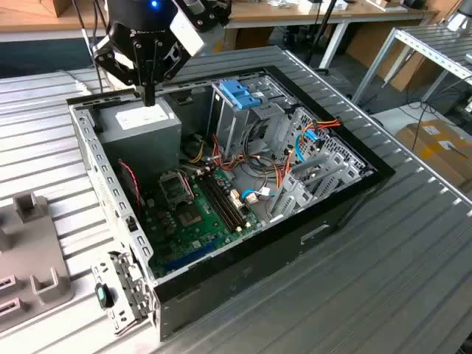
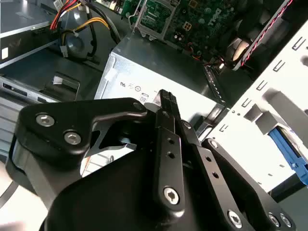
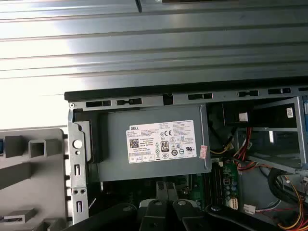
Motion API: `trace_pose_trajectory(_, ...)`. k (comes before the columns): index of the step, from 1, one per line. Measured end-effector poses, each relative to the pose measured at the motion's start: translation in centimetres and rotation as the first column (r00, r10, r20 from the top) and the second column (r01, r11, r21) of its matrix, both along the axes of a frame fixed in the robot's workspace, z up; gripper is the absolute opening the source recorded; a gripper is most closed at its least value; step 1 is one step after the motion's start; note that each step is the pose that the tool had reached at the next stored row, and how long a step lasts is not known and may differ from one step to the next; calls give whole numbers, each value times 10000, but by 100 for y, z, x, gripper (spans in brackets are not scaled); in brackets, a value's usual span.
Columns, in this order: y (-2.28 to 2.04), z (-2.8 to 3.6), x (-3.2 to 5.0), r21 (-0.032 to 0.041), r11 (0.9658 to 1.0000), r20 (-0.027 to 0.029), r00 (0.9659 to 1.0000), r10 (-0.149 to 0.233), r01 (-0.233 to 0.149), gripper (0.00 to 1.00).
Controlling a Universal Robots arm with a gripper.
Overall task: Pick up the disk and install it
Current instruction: 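Reach for the disk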
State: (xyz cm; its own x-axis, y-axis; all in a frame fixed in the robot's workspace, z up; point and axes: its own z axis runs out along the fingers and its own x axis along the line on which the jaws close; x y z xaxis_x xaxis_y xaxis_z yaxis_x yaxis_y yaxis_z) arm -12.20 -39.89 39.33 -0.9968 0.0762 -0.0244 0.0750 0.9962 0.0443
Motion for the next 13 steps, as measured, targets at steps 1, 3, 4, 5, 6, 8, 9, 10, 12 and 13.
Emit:
trace_pose_trajectory(1, 0, 0, 0, 0, 10000, 0, 10000, -1, 1, 11)
trace_pose_trajectory(3, 0, 0, 0, 0, 10000, 0, 10000, 0, 0, 11)
trace_pose_trajectory(4, 0, 0, 0, 0, 10000, 0, 10000, 0, 0, 11)
trace_pose_trajectory(5, 0, 0, -2, 0, 10000, 1, 10000, -1, 1, 11)
trace_pose_trajectory(6, 0, 0, -6, 0, 10000, 0, 10000, -1, 1, 11)
trace_pose_trajectory(8, 0, 0, -10, 0, 10000, 0, 10000, -1, 1, 11)
trace_pose_trajectory(9, 0, 0, -13, 1, 10000, 0, 10000, -1, 1, 11)
trace_pose_trajectory(10, 0, 0, -15, 1, 10000, 0, 10000, -1, 1, 11)
trace_pose_trajectory(12, 0, 0, -22, 1, 10000, 0, 10000, -1, 1, 11)
trace_pose_trajectory(13, 0, 0, -26, 1, 10000, 0, 10000, -1, 1, 11)
